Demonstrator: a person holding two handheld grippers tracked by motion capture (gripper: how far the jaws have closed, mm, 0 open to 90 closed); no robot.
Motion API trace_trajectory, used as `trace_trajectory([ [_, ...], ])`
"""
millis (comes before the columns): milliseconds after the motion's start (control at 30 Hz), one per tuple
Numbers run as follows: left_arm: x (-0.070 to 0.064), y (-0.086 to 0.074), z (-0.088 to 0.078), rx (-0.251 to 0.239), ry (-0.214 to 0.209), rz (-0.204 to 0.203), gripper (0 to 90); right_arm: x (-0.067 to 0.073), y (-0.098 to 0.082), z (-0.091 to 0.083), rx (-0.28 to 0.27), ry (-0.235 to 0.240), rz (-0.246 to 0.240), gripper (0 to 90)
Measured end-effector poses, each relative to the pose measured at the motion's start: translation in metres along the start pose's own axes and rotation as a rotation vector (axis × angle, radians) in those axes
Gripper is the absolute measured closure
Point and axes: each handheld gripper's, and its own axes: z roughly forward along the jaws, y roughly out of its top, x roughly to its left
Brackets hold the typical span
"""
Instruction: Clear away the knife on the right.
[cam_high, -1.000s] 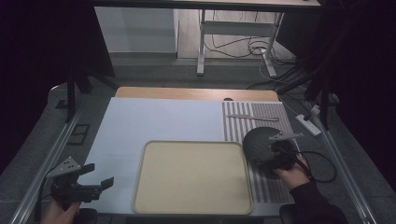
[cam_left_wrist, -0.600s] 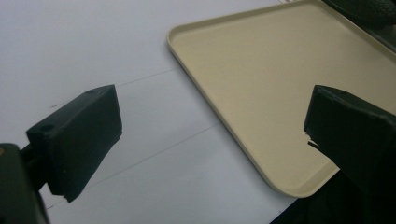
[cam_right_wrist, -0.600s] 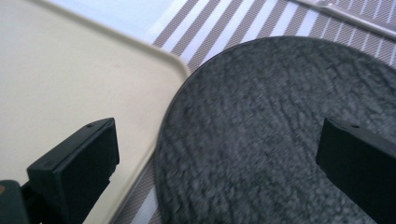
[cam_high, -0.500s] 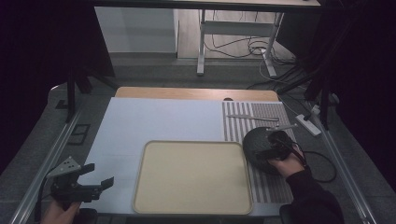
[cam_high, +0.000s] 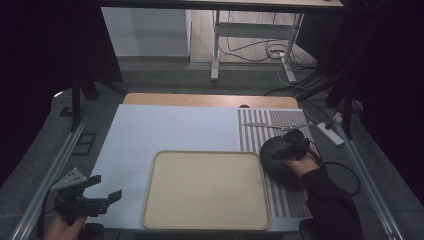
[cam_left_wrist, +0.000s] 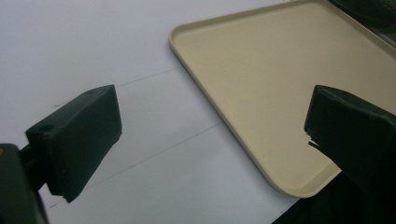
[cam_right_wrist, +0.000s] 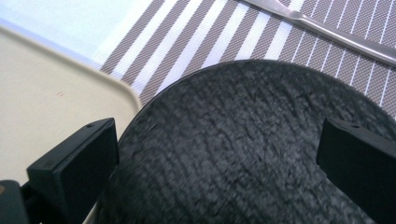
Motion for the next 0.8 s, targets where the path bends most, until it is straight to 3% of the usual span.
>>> trace_trajectory([
  [800, -0.002, 0.0, 0.0, 0.004, 0.019, 0.012, 3.5, -0.027, 0.039, 0.037, 0.023, -0.047, 0.035, 0.0],
])
